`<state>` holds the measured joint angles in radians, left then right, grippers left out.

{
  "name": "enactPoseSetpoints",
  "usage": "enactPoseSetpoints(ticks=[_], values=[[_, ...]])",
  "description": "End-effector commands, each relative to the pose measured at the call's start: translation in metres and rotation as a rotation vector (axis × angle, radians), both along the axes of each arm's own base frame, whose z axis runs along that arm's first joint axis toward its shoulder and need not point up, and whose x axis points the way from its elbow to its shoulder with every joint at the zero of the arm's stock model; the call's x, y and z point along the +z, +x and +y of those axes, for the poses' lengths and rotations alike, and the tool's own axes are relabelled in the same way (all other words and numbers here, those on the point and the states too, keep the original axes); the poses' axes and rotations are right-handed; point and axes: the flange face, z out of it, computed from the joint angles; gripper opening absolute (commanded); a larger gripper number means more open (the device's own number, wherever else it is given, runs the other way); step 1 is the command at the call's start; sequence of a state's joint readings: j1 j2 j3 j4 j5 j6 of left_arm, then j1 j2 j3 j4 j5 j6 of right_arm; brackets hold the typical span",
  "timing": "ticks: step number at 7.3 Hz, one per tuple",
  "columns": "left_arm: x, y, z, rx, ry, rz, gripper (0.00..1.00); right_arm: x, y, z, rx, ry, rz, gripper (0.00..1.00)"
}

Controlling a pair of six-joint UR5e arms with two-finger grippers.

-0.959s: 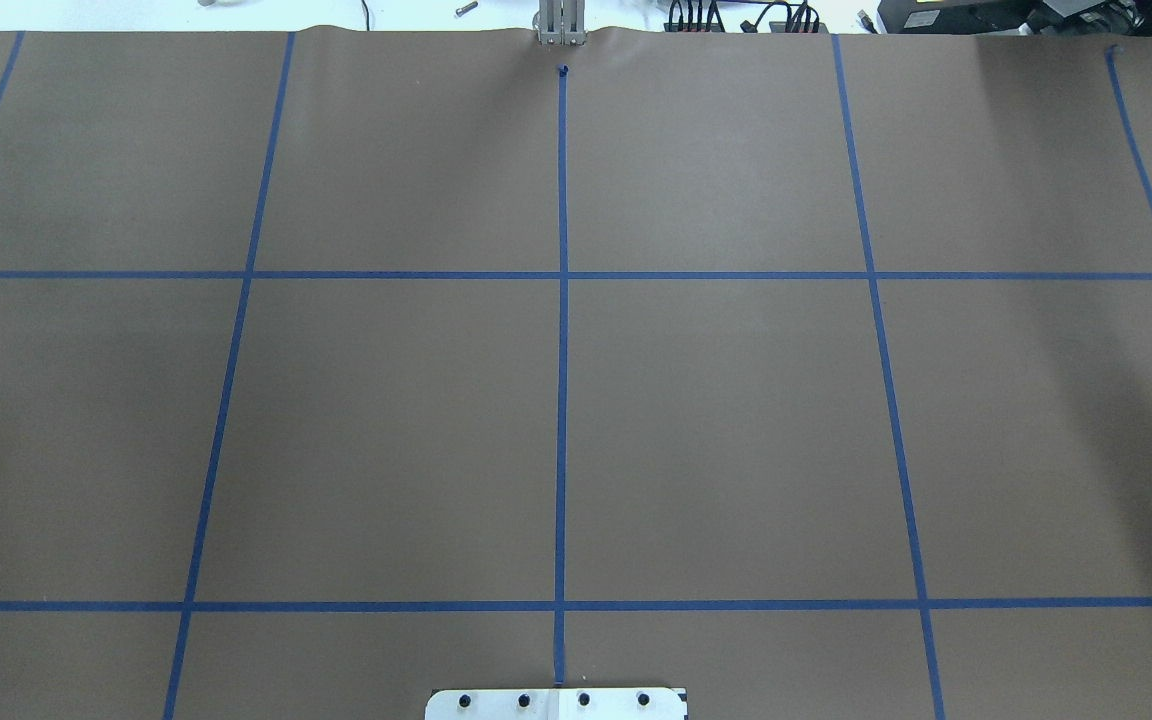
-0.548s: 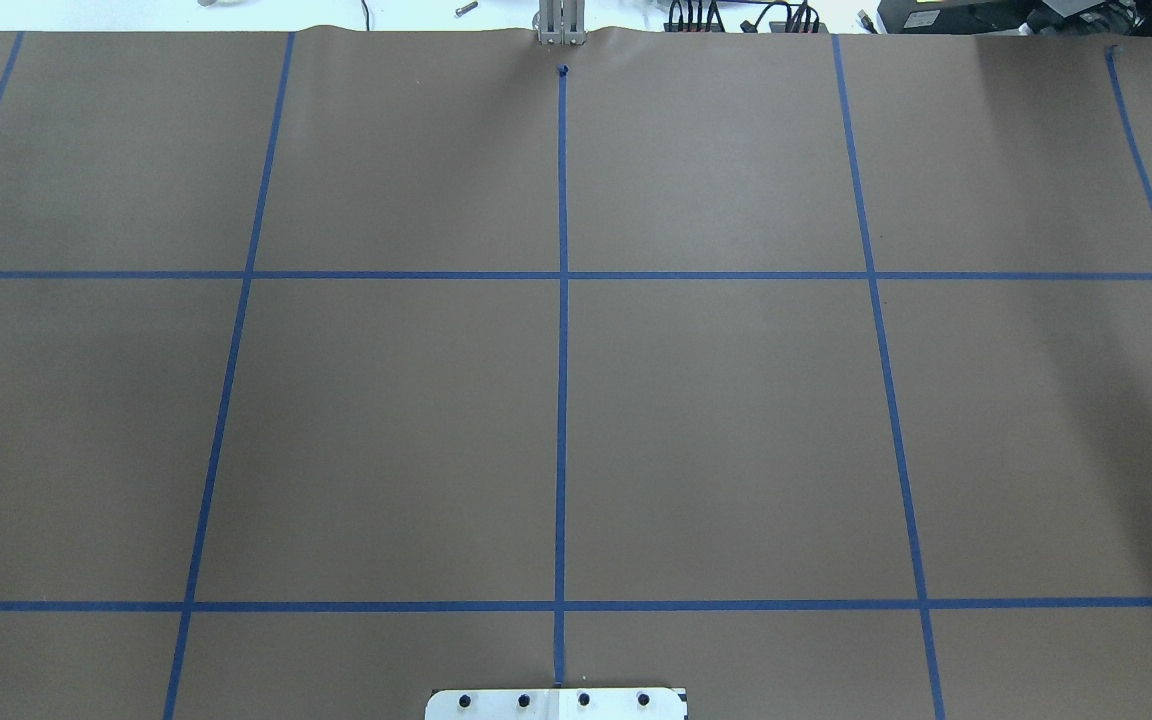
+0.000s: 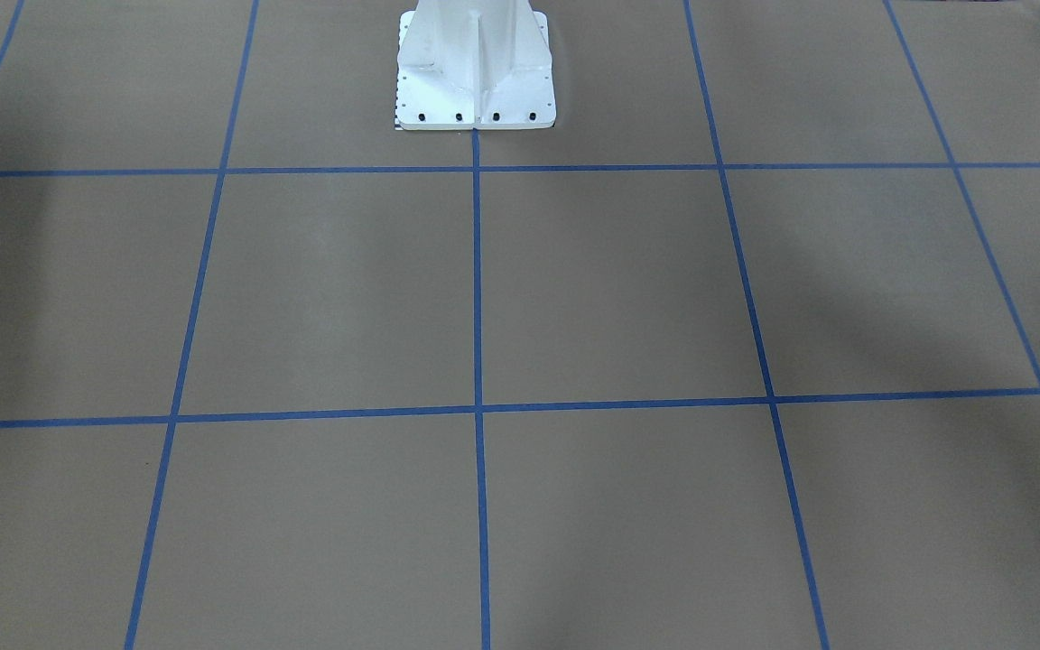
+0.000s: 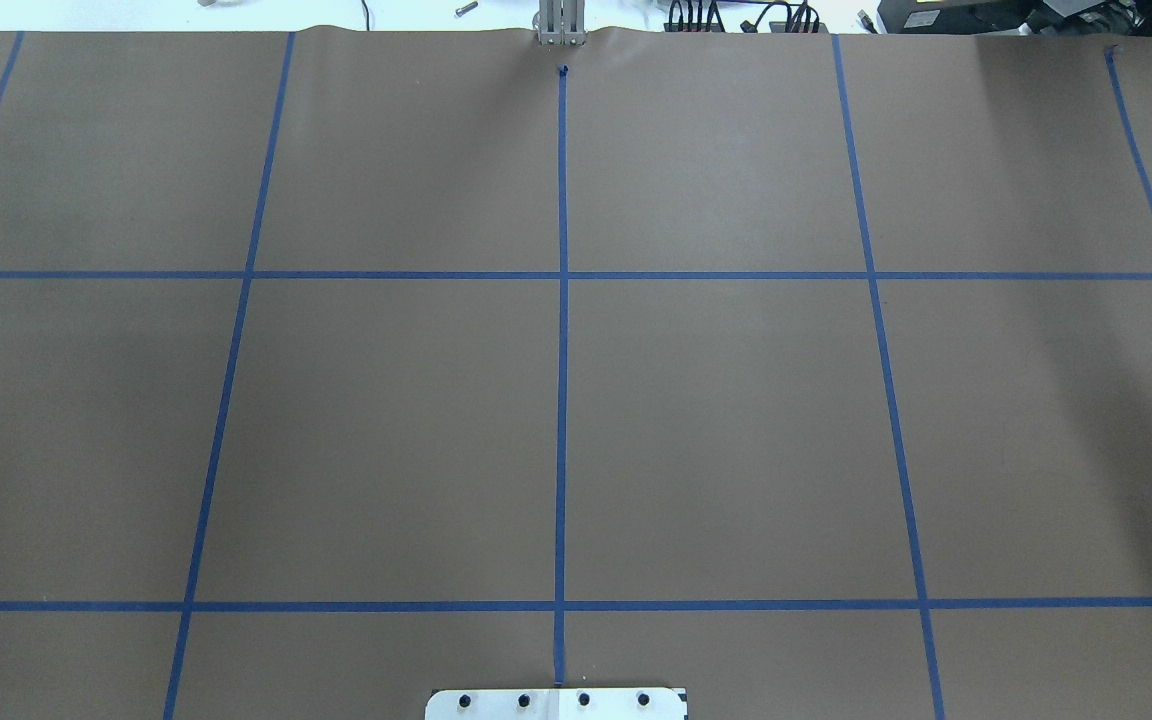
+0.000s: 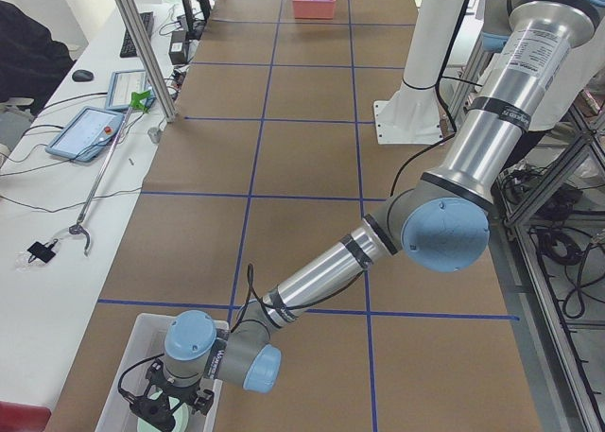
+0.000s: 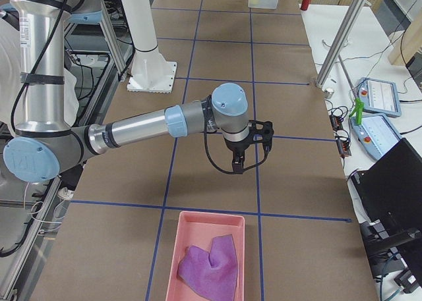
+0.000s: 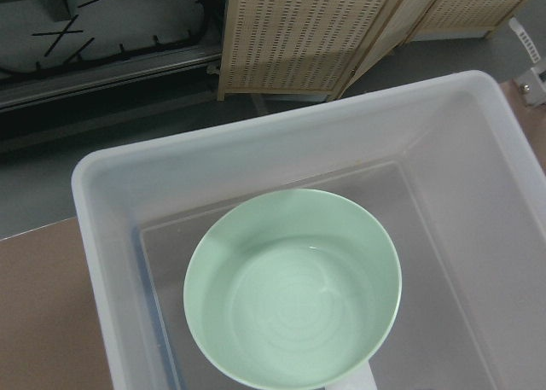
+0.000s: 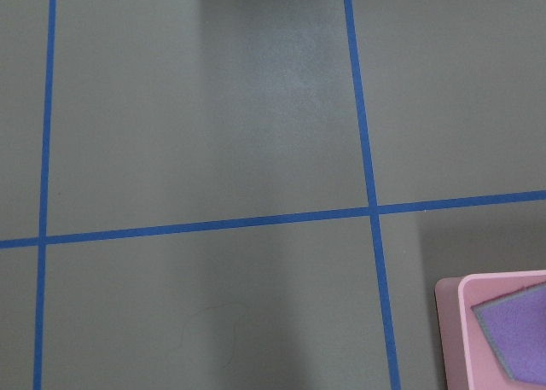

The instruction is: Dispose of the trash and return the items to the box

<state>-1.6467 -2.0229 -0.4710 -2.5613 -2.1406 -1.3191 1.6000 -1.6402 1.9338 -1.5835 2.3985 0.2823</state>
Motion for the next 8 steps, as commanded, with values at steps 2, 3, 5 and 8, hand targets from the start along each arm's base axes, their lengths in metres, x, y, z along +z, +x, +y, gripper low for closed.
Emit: enactPoseSetpoints(ticks=[2, 3, 5, 8], values=[[-0.091, -0.017, -0.036, 0.067, 0.207, 0.056, 0.99, 0.002, 0.000, 0.001, 0.000, -0.011, -0.001, 1.00], [-0.118, -0.020, -0.040, 0.124, 0.254, 0.026, 0.99, 0.003, -0.001, 0.002, -0.004, -0.030, -0.015, 1.00], [-0.218, -0.025, -0.034, 0.225, 0.358, -0.051, 0.99, 0.009, -0.001, 0.006, -0.005, -0.047, -0.020, 1.00], [-0.300, -0.003, 0.032, 0.479, 0.395, -0.250, 0.99, 0.018, -0.002, 0.009, -0.005, -0.085, -0.021, 1.00]])
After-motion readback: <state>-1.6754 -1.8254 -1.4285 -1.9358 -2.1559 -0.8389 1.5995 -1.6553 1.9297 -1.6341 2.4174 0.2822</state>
